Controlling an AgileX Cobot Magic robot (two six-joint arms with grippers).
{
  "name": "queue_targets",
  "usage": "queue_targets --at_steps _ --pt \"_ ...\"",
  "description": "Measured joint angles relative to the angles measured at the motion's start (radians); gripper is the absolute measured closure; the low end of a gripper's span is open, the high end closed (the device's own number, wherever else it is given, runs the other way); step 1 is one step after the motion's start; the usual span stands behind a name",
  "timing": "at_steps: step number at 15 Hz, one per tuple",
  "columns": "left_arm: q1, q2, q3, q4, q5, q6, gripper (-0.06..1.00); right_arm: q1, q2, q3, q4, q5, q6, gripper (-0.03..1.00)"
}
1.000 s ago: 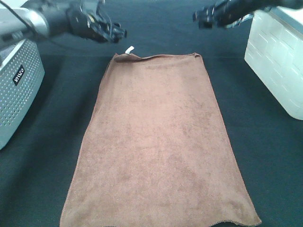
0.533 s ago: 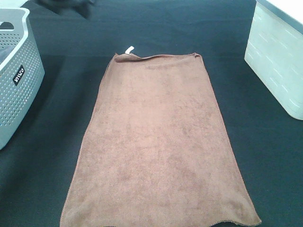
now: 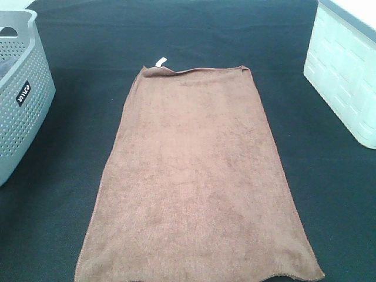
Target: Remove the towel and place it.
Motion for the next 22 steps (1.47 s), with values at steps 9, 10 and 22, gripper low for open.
queue_targets --at_steps 9,10,22 --pt "0.000 -0.978 1.133 -0.099 -0.272 0.037 0.24 0.000 -0.903 0.930 -0.010 0.015 0.093 0.35" --pt "0.000 -1.089 1.227 -0.081 -0.287 0.037 0.24 0.000 -1.001 0.997 -0.010 0.020 0.096 0.35" --pt "0.000 -2.020 1.677 -0.004 -0.115 0.020 0.24 0.000 -1.786 1.411 -0.010 0.023 0.030 0.35"
